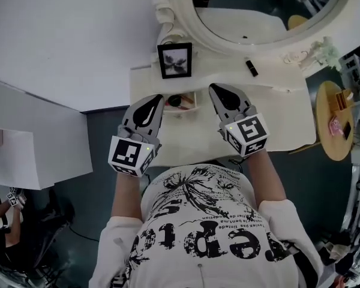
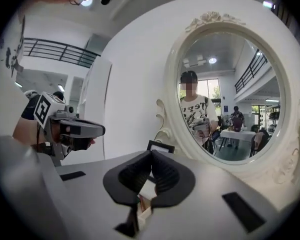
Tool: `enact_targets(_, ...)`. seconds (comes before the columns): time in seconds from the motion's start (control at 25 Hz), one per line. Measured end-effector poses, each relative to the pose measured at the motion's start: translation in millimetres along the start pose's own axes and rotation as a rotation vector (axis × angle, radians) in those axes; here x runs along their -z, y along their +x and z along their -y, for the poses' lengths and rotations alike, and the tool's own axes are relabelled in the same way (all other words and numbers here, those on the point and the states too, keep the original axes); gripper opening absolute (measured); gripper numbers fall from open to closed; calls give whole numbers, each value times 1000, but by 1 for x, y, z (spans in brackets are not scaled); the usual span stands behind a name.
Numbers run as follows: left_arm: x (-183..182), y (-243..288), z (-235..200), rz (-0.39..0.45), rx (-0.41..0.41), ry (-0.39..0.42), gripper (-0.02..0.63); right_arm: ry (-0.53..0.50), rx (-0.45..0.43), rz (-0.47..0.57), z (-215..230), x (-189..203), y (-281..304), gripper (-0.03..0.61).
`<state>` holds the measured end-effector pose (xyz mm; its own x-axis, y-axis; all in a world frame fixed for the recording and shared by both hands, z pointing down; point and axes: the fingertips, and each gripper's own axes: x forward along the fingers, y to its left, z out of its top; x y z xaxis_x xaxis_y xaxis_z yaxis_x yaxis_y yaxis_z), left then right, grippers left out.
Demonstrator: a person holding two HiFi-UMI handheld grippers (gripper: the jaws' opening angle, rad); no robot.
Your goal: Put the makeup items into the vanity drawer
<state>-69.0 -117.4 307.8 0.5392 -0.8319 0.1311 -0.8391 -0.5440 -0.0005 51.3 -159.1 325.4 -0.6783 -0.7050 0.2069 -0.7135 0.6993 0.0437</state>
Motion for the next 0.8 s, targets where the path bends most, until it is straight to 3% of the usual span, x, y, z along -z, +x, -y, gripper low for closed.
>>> enact_targets(0.32, -14, 2, 3, 8, 15, 22, 14, -2, 70, 119, 12, -17, -24, 14)
enact_targets(0.8, -13, 1, -4, 0, -23, 25, 14, 24, 43, 114, 13, -16, -12, 12)
